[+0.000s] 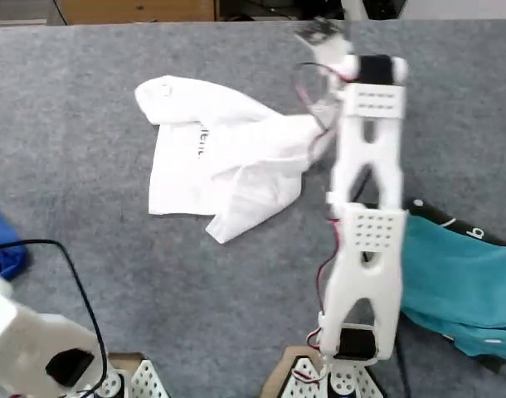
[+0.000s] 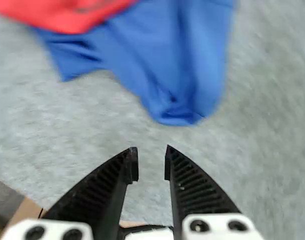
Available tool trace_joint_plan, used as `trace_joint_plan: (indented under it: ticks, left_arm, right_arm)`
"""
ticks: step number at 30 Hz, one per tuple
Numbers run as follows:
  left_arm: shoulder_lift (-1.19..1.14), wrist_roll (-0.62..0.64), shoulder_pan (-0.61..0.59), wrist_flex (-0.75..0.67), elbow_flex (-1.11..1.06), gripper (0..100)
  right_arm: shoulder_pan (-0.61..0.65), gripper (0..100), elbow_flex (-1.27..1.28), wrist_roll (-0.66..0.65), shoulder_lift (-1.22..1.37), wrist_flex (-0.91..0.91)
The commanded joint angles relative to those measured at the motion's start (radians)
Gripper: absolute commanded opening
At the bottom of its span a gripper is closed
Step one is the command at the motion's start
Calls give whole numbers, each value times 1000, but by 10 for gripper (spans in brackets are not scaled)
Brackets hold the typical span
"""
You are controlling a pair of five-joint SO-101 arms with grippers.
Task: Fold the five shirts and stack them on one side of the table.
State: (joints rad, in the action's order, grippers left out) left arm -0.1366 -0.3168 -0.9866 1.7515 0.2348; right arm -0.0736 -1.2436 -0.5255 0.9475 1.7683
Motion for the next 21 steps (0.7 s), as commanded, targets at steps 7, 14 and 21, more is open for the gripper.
trace_joint_plan:
  ticks: [7, 14, 21]
  left_arm:
    - [41, 224, 531, -236, -95, 105]
    - [-44, 462, 968, -348, -169, 216]
    - [-203, 571, 1149, -397, -190, 217]
  right_arm:
    - [-328, 5, 22, -44, 41, -60]
    - [-314, 5, 16, 14, 150, -74]
    - [-179, 5, 1, 279, 163, -203]
